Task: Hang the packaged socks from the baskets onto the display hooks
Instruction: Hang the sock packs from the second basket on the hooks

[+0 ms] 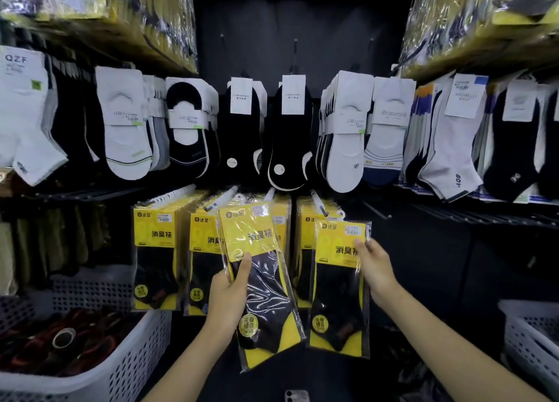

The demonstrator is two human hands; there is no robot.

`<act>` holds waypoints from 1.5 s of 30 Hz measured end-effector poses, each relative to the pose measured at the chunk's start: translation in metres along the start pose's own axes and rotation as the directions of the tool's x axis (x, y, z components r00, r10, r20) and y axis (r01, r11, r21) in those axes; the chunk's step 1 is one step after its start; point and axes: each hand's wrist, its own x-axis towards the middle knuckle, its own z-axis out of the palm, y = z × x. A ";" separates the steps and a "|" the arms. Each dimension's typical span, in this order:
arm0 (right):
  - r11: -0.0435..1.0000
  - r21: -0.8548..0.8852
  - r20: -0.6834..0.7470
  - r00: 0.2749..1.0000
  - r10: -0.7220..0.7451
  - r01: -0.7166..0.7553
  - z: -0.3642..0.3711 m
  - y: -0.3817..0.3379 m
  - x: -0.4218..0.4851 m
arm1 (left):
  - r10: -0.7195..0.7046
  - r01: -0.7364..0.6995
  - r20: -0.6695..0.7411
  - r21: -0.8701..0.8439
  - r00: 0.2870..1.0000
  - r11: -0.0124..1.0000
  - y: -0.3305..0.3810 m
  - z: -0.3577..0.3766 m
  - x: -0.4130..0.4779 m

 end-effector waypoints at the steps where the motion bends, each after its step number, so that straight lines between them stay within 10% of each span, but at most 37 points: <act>1: 1.000 -0.014 0.008 1.000 -0.021 0.021 0.002 -0.003 0.005 | 0.005 -0.005 0.005 -0.001 1.000 1.000 -0.001 0.000 0.001; 10: 0.996 -0.071 0.085 0.995 -0.049 0.055 0.022 0.013 0.035 | -0.003 0.003 0.000 -0.007 1.000 1.000 -0.017 0.002 0.010; 25: 0.982 -0.033 -0.292 0.941 0.168 -0.186 0.019 0.058 0.036 | -0.029 0.029 0.070 0.007 0.997 1.000 -0.032 0.014 0.008; 36: 0.986 0.096 0.299 0.948 0.104 -0.138 0.028 -0.002 -0.038 | 0.147 -0.143 0.243 -0.036 0.959 0.989 -0.025 0.051 -0.010; 45: 0.956 0.220 0.101 0.979 0.177 -0.195 0.003 0.007 -0.038 | 0.015 0.004 0.360 -0.051 0.933 0.999 -0.023 0.071 -0.015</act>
